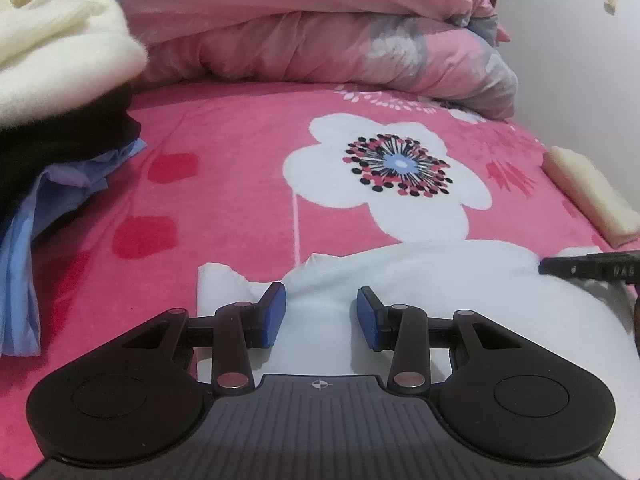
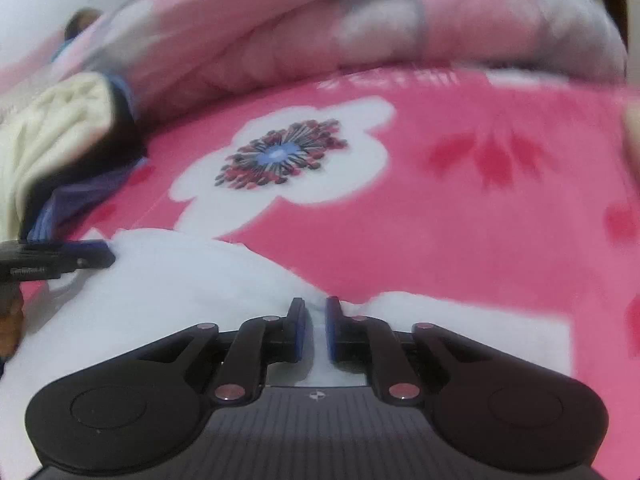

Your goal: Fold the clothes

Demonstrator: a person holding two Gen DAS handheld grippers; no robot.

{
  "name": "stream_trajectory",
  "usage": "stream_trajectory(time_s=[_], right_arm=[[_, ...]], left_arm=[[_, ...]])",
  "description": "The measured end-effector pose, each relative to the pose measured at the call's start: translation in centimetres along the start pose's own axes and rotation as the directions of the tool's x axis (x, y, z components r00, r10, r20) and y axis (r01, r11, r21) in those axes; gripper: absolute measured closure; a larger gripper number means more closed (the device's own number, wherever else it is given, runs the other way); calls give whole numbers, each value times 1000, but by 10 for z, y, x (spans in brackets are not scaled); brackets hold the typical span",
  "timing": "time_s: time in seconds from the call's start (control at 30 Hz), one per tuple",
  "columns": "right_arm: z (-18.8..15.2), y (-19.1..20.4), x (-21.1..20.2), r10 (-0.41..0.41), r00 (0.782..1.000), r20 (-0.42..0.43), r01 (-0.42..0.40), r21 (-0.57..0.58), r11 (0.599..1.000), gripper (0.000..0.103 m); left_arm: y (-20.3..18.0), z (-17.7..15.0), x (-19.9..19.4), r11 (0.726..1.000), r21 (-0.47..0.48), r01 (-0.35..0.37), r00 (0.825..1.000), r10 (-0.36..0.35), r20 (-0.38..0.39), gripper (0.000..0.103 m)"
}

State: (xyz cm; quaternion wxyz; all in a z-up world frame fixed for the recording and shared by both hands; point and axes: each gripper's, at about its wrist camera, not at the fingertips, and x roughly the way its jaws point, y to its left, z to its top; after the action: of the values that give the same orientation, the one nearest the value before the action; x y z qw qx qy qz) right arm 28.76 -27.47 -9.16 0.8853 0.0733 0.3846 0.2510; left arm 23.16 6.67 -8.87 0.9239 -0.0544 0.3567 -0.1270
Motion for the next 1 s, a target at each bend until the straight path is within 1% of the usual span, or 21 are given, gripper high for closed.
stream_trajectory(time_s=[0.03, 0.07, 0.17, 0.2, 0.23, 0.3, 0.37, 0.4, 0.47, 0.5, 0.53, 0.6, 0.73, 0.8, 0.87, 1.0], right_arm=[[0, -8, -3, 26, 1000, 8, -27, 48, 998, 97], [0, -12, -6, 35, 999, 9, -35, 83, 996, 99], [6, -16, -14, 40, 999, 1, -39, 130, 991, 98], [8, -17, -20, 39, 999, 7, -40, 148, 988, 96], [12, -19, -36, 32, 999, 32, -37, 173, 984, 95], [17, -24, -70, 14, 996, 85, -32, 218, 975, 95], [10, -29, -123, -26, 986, 163, -14, 245, 969, 94], [5, -32, -149, -48, 979, 199, -6, 260, 966, 94], [-21, -38, -203, -95, 961, 260, 10, 309, 951, 93], [-35, -42, -221, -104, 955, 277, 5, 335, 942, 93], [-50, -45, -237, -110, 952, 287, -1, 361, 932, 92], [-83, -48, -255, -116, 955, 274, -8, 413, 911, 92], [-136, -48, -245, -116, 973, 200, 9, 467, 884, 92], [-150, -46, -232, -105, 977, 187, 5, 471, 882, 92], [-158, -43, -220, -110, 977, 181, 13, 466, 885, 92], [-158, -41, -205, -164, 971, 172, 77, 426, 902, 92]], left_arm=[[0, 0, 0, 1000, 4, -1, 1000, 1, -1, 64], [-1, 0, 0, 1000, 7, -4, 1000, 4, -3, 64], [-3, 3, -2, 1000, 5, -11, 1000, 11, -11, 63], [-2, 5, -4, 1000, -5, -14, 1000, 14, -12, 62], [-1, 7, -9, 1000, -20, -23, 1000, 23, -7, 61], [2, 11, -21, 998, -46, -44, 999, 45, 9, 52], [4, 16, -41, 997, -60, -56, 997, 59, 49, 51], [3, 18, -52, 996, -59, -60, 996, 64, 66, 49], [0, 22, -70, 996, -58, -69, 993, 74, 94, 47], [-4, 23, -79, 996, -56, -69, 992, 75, 104, 46], [-10, 24, -88, 997, -52, -63, 991, 68, 112, 46], [-26, 22, -97, 998, -35, -46, 993, 50, 110, 45], [-77, 8, -97, 999, 46, 23, 998, -26, 60, 45], [-102, -3, -91, 996, 75, 54, 998, -56, 25, 45], [-128, -16, -84, 989, 114, 95, 996, -94, -10, 45], [-175, -34, -73, 965, 207, 162, 987, -154, -53, 45]])
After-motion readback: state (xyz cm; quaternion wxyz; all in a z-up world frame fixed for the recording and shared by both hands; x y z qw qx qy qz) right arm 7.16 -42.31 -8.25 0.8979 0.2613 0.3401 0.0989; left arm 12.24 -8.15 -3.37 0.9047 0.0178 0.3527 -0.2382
